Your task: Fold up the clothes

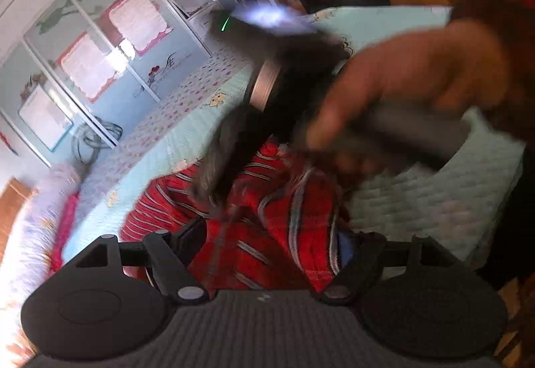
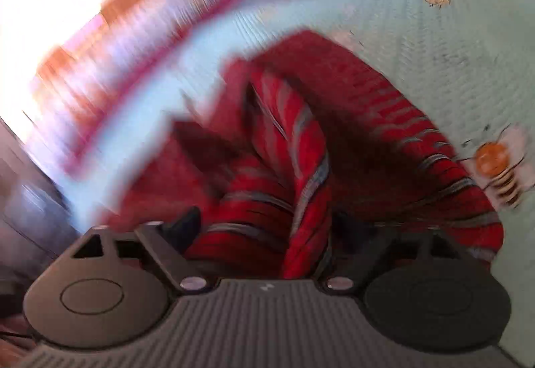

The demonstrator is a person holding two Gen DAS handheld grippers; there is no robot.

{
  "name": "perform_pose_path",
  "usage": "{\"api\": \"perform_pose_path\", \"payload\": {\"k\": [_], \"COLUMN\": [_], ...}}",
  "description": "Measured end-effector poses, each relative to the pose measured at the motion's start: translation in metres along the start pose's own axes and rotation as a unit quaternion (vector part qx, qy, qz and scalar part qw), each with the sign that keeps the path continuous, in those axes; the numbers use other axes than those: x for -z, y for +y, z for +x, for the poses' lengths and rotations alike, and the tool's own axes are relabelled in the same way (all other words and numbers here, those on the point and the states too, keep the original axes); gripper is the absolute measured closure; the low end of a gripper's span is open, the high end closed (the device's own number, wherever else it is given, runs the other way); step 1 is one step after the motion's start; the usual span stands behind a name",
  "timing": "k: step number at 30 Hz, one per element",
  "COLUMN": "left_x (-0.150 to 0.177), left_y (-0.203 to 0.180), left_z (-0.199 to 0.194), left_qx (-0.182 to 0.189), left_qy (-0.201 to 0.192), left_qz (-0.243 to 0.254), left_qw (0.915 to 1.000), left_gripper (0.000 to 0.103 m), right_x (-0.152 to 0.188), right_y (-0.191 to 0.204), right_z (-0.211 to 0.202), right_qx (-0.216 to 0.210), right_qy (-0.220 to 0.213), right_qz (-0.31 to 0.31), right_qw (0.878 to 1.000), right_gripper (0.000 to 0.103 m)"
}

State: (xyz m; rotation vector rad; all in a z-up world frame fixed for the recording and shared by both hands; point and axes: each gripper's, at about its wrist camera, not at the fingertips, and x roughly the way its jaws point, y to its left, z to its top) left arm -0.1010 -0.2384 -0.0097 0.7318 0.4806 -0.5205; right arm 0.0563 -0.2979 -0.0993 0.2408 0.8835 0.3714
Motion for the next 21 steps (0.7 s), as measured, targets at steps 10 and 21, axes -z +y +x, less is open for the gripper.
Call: {"api": "perform_pose_path", "payload": {"k": [10,21], "left_x": [0.033,0.054], "left_y": [0.057,0.090], "left_z": [0.001,0.044], "left_qx": [-0.011,0.009], "left_qy": [0.011,0.050], "left_qz": [-0.144,-0.264], "left_qw": [0.9894,0.9632], "left_gripper": [0.024,0.024], "right_x": [0.006,0.009], "right_y": [-0.021,-0.158], "right_z": [-0.055,-0.059], "right_qx": [0.175,0.205], "right_qy": [-0.115,-0.104], "right_qz": [-0.092,0.105], "right_qw": [0.973,0.967], "right_gripper": [0.098,0.065]}}
